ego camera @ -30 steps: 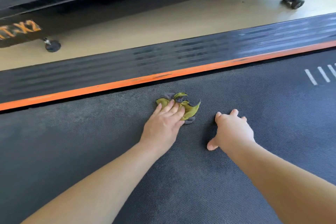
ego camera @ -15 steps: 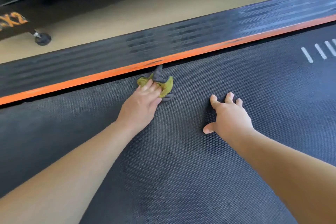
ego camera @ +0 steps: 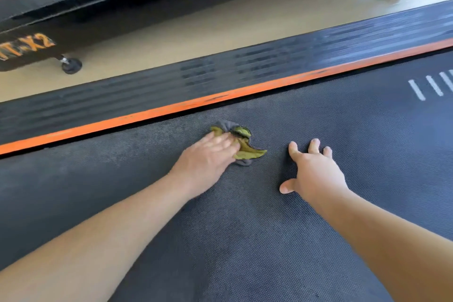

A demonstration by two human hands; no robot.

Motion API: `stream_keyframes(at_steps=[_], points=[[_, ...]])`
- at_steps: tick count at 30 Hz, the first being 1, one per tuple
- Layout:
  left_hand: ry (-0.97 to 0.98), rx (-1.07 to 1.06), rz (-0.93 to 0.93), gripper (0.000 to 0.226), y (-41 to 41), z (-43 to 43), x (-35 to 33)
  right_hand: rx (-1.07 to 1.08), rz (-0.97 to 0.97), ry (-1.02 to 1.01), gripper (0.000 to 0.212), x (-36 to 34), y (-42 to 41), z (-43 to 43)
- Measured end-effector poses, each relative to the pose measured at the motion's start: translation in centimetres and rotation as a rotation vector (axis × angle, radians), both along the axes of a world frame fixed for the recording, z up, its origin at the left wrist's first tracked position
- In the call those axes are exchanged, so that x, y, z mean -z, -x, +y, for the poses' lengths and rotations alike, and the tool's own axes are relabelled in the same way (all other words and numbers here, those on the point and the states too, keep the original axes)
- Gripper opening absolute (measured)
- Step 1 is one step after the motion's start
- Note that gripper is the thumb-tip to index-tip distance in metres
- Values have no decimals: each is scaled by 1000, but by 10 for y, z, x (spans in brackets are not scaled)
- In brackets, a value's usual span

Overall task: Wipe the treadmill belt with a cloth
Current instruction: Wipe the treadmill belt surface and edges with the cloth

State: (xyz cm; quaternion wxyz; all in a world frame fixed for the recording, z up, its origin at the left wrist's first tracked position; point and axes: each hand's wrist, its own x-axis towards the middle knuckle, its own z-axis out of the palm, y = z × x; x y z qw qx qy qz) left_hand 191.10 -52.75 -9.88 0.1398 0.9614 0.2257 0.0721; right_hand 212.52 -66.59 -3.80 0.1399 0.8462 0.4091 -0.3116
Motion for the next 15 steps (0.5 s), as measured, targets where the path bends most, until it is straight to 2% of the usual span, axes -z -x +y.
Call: stream_keyframes(at_steps=[1,3,5,6,8,10,12,15], points=[[-30,-84,28,42,5,19,1,-7,0,4,119,-1,0,-1],[-18,-382,30,38,11,38,-5,-6,9,9,118,-2,0,-2],[-19,-535,11,28,0,11,-9,5,16,5,118,-1,0,-1],[2,-492,-15,26,-8,-11,-9,8,19,1,118,0,0,-1],[74,-157,-32,30,-10,-54,-7,-1,14,-6,118,0,0,-3],[88,153,3,39,2,-56,-2,-26,-22,-25,118,0,2,-10],[64,152,17,44,5,-27,0,-45,-56,-59,114,-1,2,-15],[246,-148,1,53,-9,-17,-9,-63,-51,-70,111,-6,2,-21]])
